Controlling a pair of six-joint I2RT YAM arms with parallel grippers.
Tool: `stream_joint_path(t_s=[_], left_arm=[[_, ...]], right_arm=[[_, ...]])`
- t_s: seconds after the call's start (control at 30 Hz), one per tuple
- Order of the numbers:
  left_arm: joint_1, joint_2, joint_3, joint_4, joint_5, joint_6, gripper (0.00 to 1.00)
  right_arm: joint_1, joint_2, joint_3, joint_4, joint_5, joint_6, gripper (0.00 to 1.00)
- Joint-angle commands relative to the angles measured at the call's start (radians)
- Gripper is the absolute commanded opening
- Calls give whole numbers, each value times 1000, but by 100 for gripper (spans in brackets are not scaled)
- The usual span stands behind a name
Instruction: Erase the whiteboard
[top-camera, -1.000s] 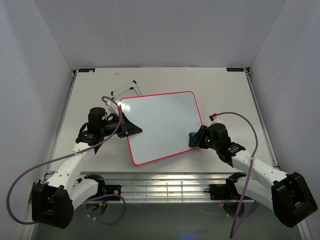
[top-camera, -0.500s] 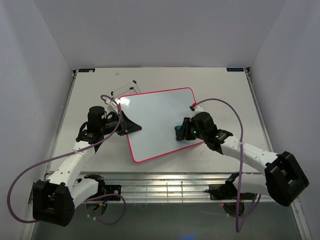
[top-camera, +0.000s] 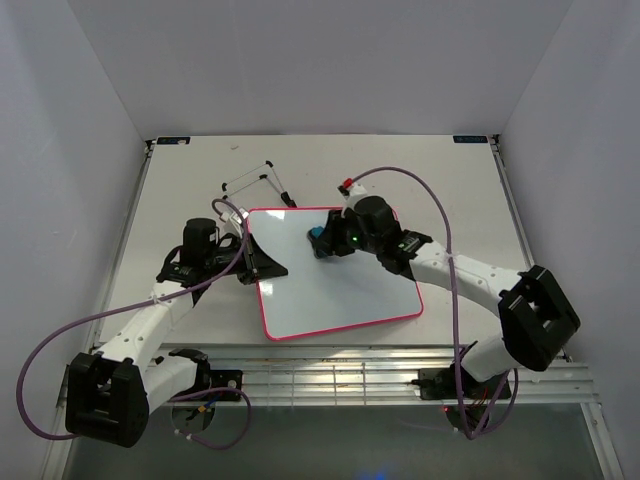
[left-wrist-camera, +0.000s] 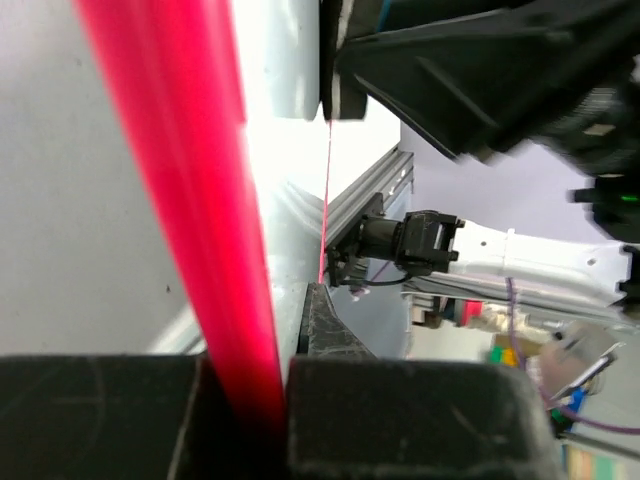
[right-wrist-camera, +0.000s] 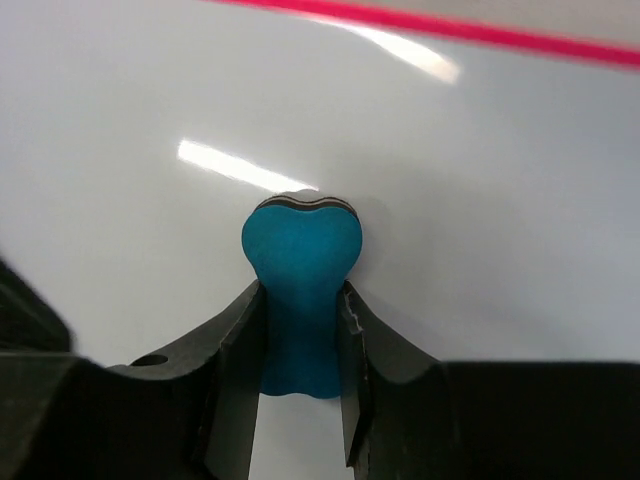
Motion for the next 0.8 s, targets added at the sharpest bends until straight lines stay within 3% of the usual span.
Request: stream_joint_path(t_s=[0.0,0.2,0.4,0.57,0.77], left_arm=[[-26,-16,-4,-57,-127,224,0],[-26,-24,0,-71,-158,224,0],[-26,-38,-2,-70,-158,224,0],[-27,-46,-5,-62,-148,222,0],[-26,-52,-5,-60,-145,222,0]], right_arm=[[-110,-69,-237,-203,47,-1,8],[-305,-201,-405,-359,38,-107,8],[-321,-185,-359,-384,-29,-136,8],[-179,-149,-216,-271,-226,-100,8],[44,-17,-20,-226,-278,-38,8]])
